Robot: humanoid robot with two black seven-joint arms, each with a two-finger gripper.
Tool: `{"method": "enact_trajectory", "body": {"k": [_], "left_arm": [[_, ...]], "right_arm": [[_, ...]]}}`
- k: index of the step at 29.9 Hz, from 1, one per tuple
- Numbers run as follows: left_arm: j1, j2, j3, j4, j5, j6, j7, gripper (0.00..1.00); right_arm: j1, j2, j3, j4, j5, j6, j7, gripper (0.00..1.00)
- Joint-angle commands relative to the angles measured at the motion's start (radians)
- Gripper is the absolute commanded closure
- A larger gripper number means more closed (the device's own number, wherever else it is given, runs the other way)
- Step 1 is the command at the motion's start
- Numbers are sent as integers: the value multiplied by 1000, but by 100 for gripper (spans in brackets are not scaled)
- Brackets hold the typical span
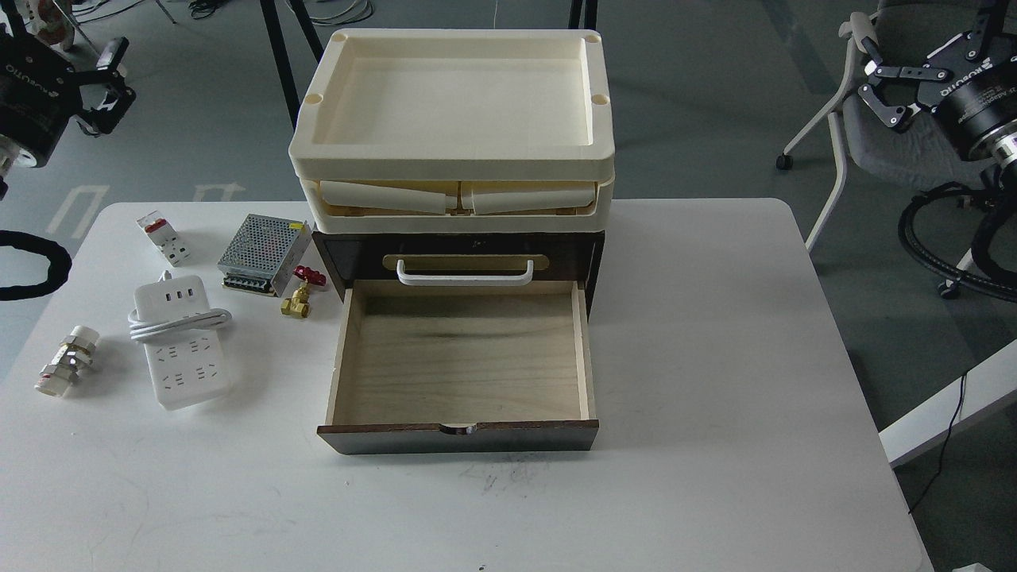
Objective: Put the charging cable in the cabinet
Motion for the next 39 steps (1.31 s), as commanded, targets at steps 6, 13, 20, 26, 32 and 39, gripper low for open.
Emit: {"method": "enact_trajectory", "body": {"k": [6,13,20,26,32,39], "left_arm": [[9,-4,-9,65,-11,0,-43,0],[5,-117,-49,301,-80,0,-93,0],[12,-241,-395,246,-93,0,-93,0],[66,-150,-480,-52,-84,0,-93,0],[146,255,-357,-588,13,0,-93,0],[161,545,-360,-746,426,0,-93,0]], "right_arm": [[-7,-3,26,4,1,0,0,0],[-7,-3,78,4,1,0,0,0],[-9,-16,87,1,1,0,0,0],[-30,-49,87,-9,0,0,0,0],[-84,-54,87,-8,0,0,0,0],[-142,-46,89,-9,1,0,0,0]]}}
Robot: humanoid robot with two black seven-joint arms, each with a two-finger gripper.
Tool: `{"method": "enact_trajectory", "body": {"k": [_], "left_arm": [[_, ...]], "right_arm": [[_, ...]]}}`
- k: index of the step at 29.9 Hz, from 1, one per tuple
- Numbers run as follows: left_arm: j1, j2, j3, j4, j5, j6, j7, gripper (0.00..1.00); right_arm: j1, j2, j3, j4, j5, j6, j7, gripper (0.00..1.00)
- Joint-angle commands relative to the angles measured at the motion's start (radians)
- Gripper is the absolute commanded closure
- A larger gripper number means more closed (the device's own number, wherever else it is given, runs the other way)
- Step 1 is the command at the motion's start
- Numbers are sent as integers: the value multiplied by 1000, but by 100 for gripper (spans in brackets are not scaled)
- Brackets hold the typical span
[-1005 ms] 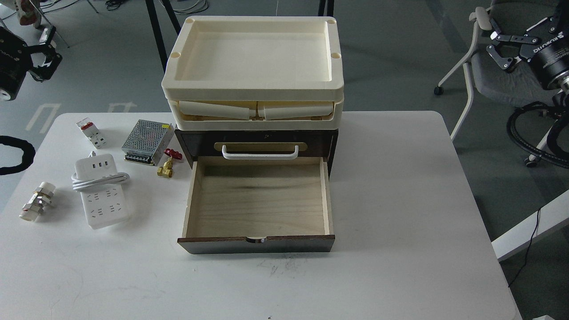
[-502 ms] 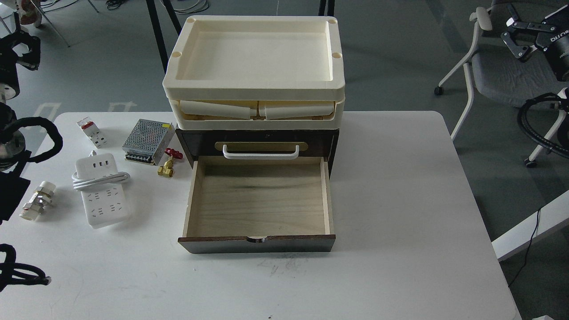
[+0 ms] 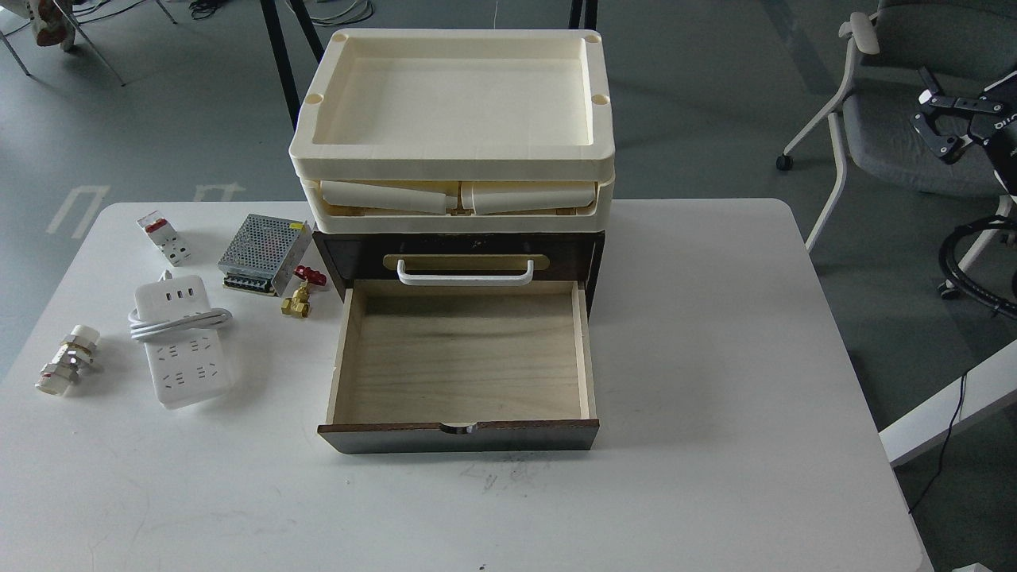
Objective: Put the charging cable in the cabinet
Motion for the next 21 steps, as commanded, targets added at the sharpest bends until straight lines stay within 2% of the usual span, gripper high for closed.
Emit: {"method": "enact_trajectory", "body": {"k": [1,8,14,17,21], "left_arm": [[1,114,-3,-58,296,0,0,0],[7,162,23,-109,1052,0,0,0],[10,153,288,-114,1654,0,0,0],[3,133,395,-76,1872,0,0,1],[-3,15,414,58,2019,0,0,1]], "right_arm": [[-27,0,1,-1,1,0,1,0],[-77,-8,27,-1,1,0,1,0],[-105,-21,42,-7,1,0,1,0],[-114,-21,42,-17,1,0,1,0],[-123,-20,42,-17,1,0,1,0]]}}
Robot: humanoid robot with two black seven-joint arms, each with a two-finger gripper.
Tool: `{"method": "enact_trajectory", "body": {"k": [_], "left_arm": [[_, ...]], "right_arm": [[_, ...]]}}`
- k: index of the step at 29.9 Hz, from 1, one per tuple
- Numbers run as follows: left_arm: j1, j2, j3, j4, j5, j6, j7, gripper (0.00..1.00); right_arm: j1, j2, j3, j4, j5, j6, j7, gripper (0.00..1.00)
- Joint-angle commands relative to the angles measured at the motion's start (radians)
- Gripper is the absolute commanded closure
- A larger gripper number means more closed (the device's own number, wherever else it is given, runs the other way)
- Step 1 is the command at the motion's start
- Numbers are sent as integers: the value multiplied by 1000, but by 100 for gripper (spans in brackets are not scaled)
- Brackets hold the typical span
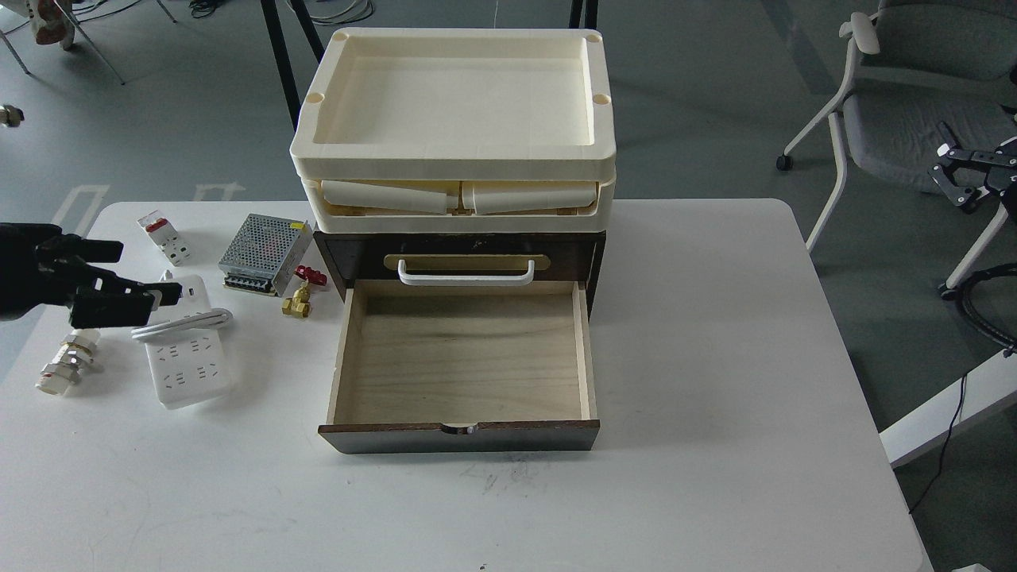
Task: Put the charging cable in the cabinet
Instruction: 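Reach the left gripper toward the white power strip with cable, then close the left gripper on the white power strip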
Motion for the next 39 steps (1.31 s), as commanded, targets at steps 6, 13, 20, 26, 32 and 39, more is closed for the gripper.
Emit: {"method": "enact_trajectory", "body": {"k": [6,13,20,26,32,39], "left_arm": [[-39,-267,17,316,93,0,0,1],[-82,-391,72,451,93,0,0,2],[-161,-491,249,663,93,71,0,3],[-180,-544,317,780,93,177,0,3],[-172,-557,318,783,93,208,0,4],[-178,-558,382,783,93,257,0,24]], "right_arm": [[-17,0,0,-3,0,0,0,0],[-23,1,0,-11,0,0,0,0],[-23,1,1,-16,0,0,0,0],[-30,1,1,-17,0,0,0,0],[-36,1,1,-17,0,0,0,0],[-47,1,1,-19,0,0,0,0]]}}
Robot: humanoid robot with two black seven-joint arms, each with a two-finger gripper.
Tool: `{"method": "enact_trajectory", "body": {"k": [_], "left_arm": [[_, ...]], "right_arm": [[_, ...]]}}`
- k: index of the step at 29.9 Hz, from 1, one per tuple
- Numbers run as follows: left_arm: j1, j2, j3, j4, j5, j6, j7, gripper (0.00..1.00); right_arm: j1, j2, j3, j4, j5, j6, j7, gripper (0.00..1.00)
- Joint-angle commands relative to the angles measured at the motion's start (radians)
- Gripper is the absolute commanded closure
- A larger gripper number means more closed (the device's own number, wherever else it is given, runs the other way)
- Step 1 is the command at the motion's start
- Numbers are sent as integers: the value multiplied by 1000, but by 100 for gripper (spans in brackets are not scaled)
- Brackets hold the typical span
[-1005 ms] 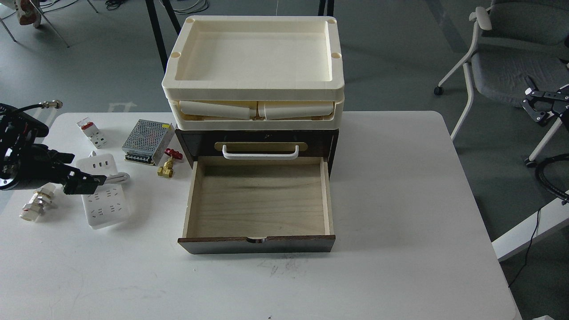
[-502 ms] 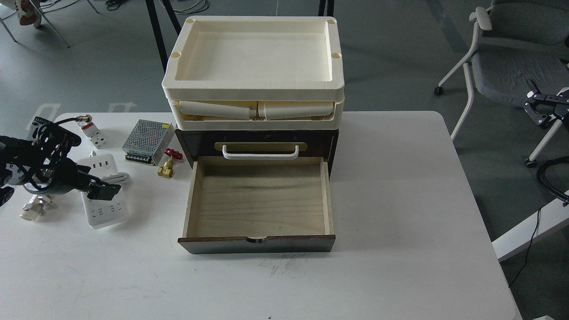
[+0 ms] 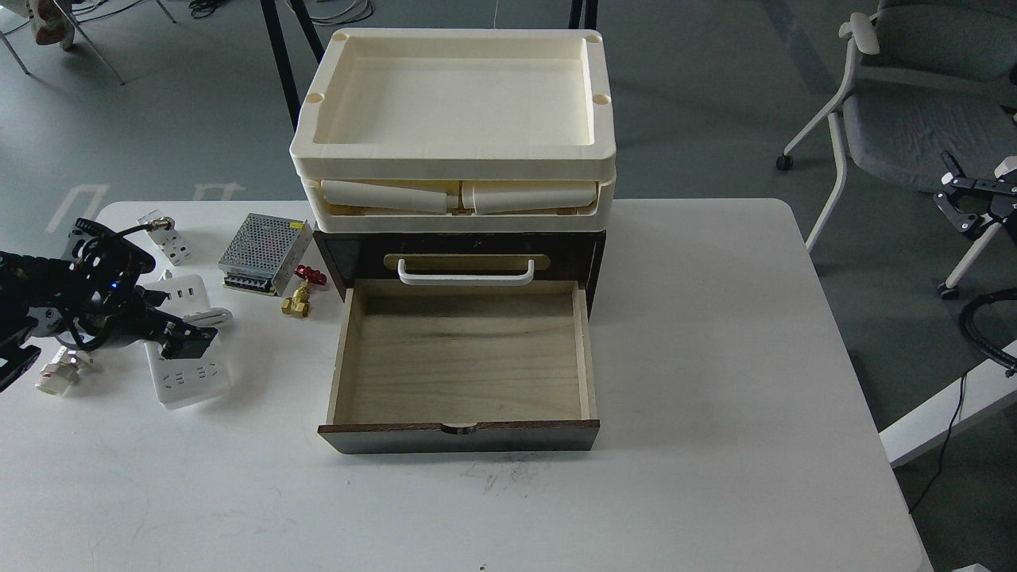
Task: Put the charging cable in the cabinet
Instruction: 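Close the left gripper on the white power strip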
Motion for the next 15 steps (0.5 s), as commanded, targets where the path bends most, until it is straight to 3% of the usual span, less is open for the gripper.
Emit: {"method": "enact_trajectory", "body": {"k": [1,15], "left_arm": [[-3,0,31,0,0,22,0,26],[5,-25,50,61,0,134,0,35]], "right_arm": [[-8,0,0,-1,0,0,0,0],[-15,-2,6,-9,0,0,0,0]]}}
